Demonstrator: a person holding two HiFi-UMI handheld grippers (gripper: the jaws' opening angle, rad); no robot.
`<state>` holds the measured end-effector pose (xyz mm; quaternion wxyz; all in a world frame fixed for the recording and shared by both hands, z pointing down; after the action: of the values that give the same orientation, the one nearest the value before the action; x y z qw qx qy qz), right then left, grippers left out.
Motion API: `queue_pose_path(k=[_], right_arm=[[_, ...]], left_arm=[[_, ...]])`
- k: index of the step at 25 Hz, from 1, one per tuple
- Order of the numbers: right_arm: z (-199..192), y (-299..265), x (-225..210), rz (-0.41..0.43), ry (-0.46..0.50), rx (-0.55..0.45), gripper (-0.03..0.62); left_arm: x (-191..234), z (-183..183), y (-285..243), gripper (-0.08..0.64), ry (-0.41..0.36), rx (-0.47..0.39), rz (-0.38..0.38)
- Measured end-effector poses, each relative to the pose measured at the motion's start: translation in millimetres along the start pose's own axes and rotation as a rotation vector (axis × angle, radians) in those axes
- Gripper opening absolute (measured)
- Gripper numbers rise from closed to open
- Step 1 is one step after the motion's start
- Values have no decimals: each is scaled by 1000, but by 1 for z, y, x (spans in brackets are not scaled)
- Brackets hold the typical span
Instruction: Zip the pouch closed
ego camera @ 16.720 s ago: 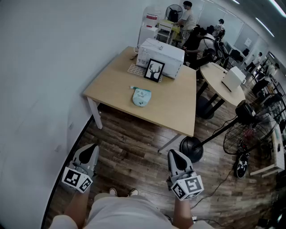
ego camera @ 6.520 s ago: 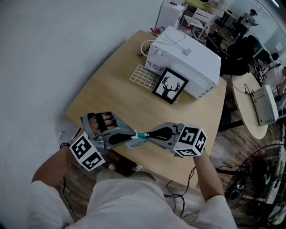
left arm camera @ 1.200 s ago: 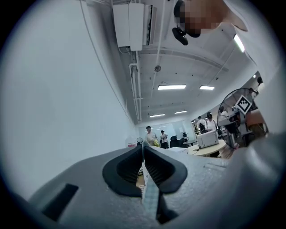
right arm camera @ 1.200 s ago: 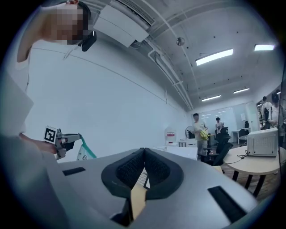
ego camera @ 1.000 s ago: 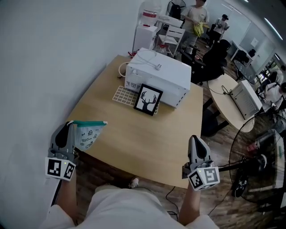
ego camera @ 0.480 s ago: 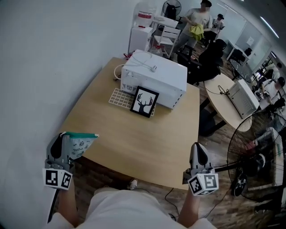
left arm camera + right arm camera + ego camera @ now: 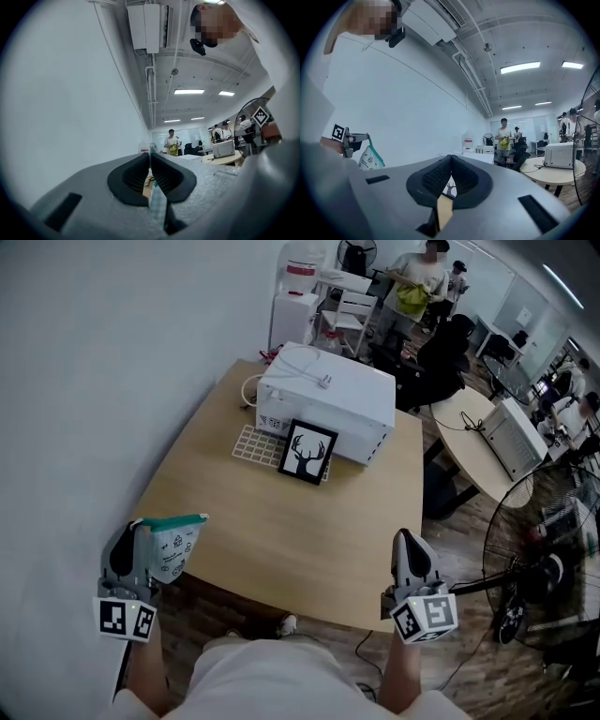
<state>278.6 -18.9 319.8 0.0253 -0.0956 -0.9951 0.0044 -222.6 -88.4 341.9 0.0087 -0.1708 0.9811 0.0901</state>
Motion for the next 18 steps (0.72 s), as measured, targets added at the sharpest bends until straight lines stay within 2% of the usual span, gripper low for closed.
queue_pose_path(k=[10,18], right_arm=[[3,-21,9,29,-2,-9,0],[3,-37,10,61,-15,-13,-1]], left_arm=[[8,-3,-8,25,-3,7,-12],[8,9,-14,25,-34,3,-6]])
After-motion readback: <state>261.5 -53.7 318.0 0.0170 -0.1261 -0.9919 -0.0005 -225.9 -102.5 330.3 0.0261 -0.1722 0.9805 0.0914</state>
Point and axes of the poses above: the fingertips, and each gripper's own axes: y backward along the fingers, x to its left, z out of its top, the point moved 9 cm from there along y, backward along the fingers, and after that the axes turned 3 degrees about z, right-handed, at the moved point
